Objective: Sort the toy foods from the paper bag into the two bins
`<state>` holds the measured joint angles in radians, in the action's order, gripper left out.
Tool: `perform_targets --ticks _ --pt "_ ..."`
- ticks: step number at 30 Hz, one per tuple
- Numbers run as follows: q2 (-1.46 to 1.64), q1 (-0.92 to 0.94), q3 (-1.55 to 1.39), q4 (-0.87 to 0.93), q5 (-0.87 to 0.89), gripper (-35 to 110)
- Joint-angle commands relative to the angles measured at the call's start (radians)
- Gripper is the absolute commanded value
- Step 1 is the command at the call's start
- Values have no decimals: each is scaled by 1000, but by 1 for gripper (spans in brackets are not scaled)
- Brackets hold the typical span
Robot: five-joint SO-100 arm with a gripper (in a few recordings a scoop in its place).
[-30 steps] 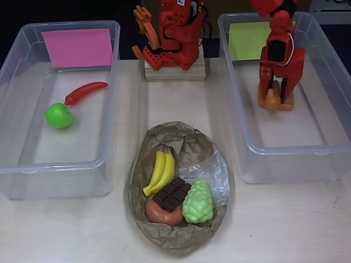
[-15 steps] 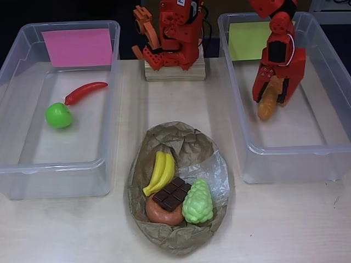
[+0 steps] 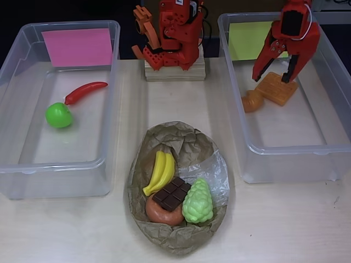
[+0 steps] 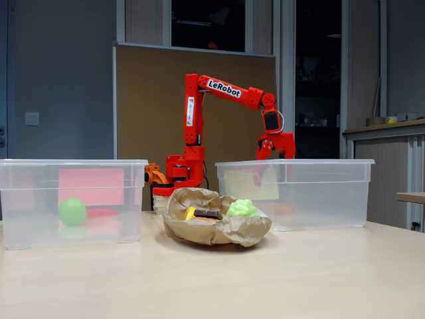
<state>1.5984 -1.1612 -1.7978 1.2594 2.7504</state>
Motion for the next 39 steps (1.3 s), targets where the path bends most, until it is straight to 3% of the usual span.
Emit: perform_targets --ticks 1,8,18,23,29,33,39 --pt "51 3 184 241 -20 29" --pt "-46 206 583 560 -314 29" --pt "-77 670 621 569 -999 29" --pt "-74 884 428 476 -1183 29" --pt "-170 1034 235 201 -1307 28" --pt "-281 1058 288 104 -1379 29" --pt "-390 1051 483 61 -1652 31"
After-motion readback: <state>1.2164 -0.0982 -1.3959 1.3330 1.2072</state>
